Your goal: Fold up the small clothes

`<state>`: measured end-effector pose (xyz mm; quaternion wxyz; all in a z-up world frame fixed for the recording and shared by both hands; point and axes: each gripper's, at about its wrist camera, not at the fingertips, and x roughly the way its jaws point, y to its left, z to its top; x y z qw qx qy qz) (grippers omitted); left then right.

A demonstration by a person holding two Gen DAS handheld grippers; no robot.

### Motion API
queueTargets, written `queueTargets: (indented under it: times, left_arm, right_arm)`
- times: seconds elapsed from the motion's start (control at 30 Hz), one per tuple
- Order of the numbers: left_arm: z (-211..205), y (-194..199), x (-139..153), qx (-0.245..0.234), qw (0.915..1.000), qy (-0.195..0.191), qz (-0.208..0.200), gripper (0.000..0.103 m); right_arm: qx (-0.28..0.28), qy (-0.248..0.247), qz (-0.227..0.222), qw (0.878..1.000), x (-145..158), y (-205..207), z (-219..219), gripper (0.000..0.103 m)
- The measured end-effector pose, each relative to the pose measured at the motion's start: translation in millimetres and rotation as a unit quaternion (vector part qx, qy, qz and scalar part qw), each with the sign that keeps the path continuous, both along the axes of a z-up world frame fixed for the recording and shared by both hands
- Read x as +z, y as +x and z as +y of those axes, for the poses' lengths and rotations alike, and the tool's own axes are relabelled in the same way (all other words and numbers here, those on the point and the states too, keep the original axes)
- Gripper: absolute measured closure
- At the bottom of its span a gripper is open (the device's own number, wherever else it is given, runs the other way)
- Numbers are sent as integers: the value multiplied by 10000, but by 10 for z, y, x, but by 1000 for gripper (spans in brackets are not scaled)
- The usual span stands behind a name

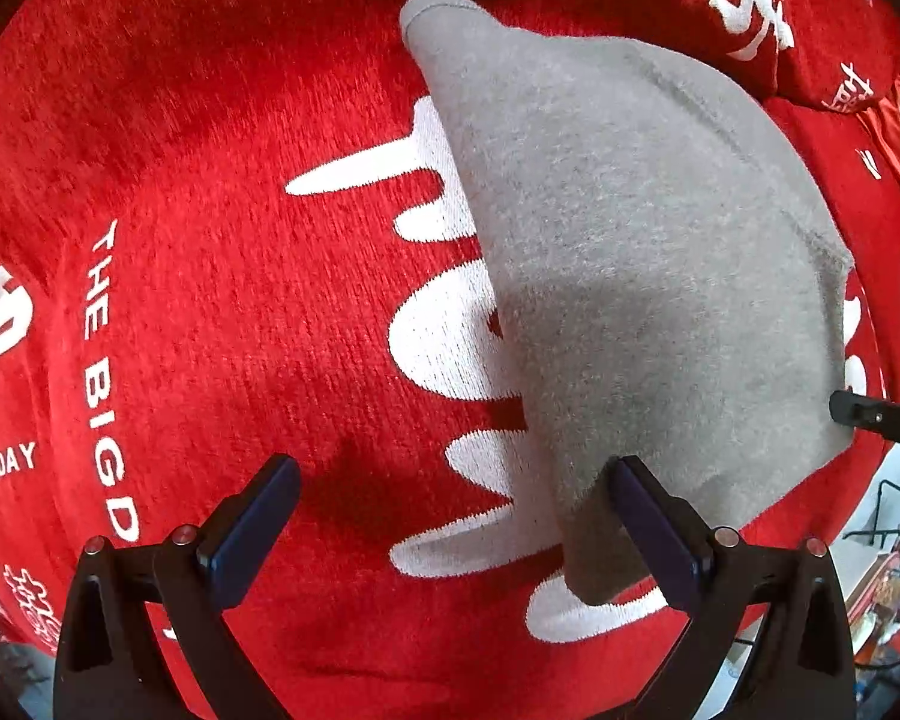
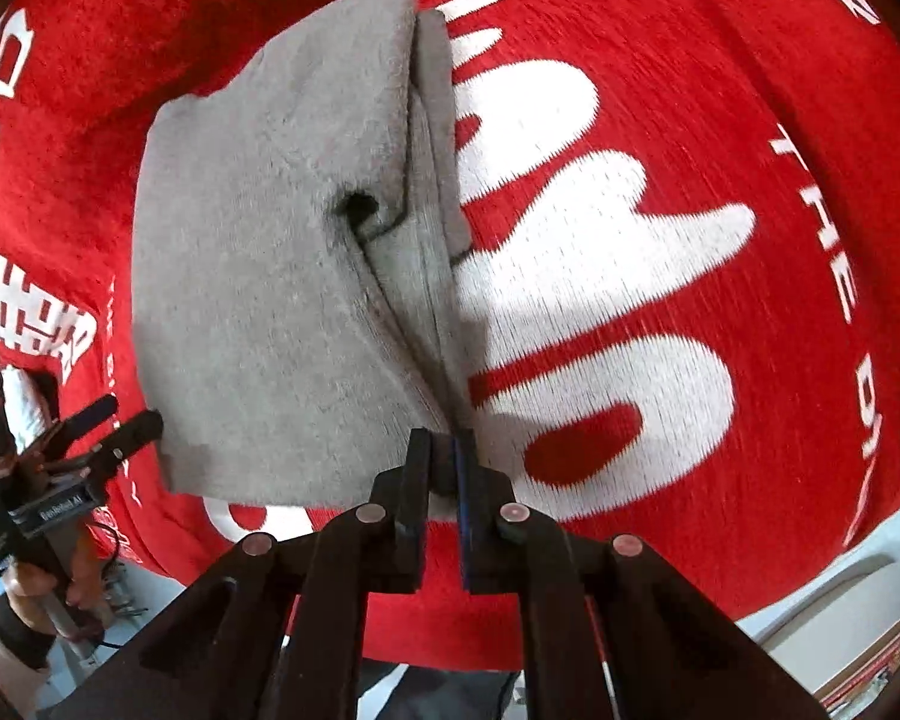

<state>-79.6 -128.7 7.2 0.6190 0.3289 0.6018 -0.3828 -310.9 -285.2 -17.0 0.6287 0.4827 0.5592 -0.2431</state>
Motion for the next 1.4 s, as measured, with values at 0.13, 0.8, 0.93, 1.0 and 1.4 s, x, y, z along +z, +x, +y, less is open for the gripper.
queueTargets:
  times: [0.13,0.8,0.93,1.0,1.4]
  left_arm:
    - [2,4,80,95,9999,-20,29,0]
    - [31,66,403,367,9991,-162,-127,0]
    - [4,119,328,364,9991,-160,-133,0]
    - [-17,124,317,368,9991,-144,-131,0]
    - [-125,305,348,636,9973,-367,-26,0]
  right_arm:
    - [-57,40,79,9999,45,-48,9,94]
    - [-189,-210,229,9993,273,41,-151,87]
    - [-182,-182,201,9995,256,65,-186,85]
    - [-203,-165,192,9995,246,74,-212,85]
    - [-470,-200,-110,9986,228,126,-517,53]
